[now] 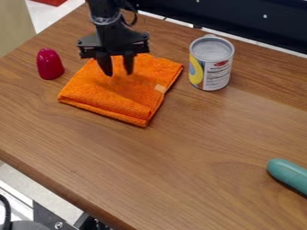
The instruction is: Move the orange cloth to the bottom right corner of the table
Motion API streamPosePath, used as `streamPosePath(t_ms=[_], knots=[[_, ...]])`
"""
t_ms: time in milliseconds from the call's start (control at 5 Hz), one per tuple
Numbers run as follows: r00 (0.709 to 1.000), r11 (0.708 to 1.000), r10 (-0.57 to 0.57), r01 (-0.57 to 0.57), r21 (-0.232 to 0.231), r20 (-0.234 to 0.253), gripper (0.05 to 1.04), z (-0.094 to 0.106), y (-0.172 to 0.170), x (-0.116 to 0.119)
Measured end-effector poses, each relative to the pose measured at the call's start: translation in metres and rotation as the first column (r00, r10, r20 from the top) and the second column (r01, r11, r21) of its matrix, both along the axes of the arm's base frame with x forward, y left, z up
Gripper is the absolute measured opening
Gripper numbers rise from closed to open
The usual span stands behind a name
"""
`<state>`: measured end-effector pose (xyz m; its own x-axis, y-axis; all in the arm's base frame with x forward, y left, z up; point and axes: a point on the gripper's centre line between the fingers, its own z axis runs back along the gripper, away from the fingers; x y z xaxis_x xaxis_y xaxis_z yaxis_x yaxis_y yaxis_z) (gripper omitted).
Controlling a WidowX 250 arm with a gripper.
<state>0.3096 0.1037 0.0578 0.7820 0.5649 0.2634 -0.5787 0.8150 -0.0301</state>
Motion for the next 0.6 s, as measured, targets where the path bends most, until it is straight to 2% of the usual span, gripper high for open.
streamPosePath(t_ms=[200,400,600], knots=[[0.999,0.999,0.045,-0.045,0.025,0.004,0.172,-0.003,0.002,0.002],[0.998,0.996,0.062,-0.061,0.066,-0.007,0.056,-0.008,0.001,0.003],[0.999,0.999,0.031,-0.029,0.044,-0.037,0.053,-0.016,-0.005,-0.005]])
